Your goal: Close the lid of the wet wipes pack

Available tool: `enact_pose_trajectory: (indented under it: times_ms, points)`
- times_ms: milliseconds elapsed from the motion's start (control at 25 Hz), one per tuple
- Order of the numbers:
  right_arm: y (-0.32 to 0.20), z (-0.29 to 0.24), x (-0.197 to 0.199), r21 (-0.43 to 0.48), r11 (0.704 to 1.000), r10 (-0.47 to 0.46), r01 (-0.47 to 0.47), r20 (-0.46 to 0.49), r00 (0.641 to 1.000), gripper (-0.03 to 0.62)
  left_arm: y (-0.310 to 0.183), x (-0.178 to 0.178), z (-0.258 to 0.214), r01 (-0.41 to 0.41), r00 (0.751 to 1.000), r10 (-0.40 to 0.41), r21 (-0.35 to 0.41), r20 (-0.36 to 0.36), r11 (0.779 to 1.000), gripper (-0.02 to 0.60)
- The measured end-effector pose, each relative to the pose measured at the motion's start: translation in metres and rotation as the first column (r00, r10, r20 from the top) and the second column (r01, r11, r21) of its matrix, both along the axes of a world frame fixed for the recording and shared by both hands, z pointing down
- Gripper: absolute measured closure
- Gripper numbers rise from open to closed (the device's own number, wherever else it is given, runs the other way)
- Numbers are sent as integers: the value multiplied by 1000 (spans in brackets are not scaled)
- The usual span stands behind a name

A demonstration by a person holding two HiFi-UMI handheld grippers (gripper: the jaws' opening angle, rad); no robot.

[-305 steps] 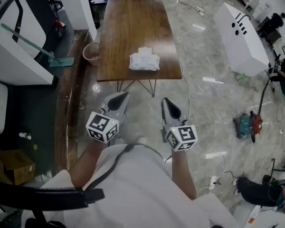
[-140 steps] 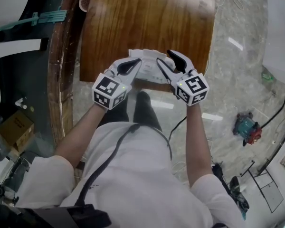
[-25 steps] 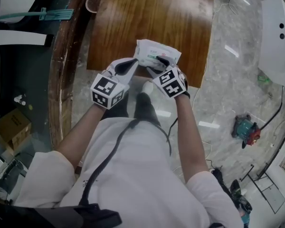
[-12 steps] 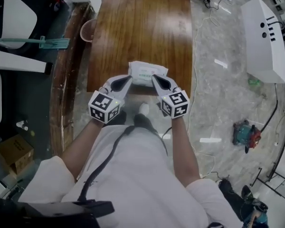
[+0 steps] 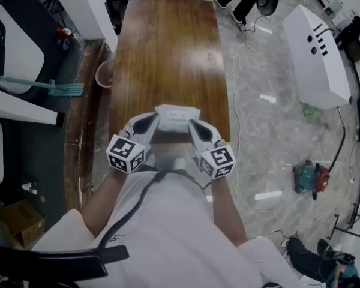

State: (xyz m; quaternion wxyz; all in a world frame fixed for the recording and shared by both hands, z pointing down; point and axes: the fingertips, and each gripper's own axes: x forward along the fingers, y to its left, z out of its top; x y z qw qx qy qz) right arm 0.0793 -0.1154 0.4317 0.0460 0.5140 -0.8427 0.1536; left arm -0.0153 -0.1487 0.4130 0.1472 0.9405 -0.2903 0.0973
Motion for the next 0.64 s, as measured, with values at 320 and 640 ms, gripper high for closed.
enact_pose_trajectory:
  times_ms: [320,640]
  points:
    - [6,-19,18,36,996,79,-79,6,997,586,-11,-12,-14,16,1000,-16,20,-10,1000,580]
    - [-11,-24,17,42,995,92,-92,7,996,586,-29,-11,-24,2,1000,-2,42,-11,999,580]
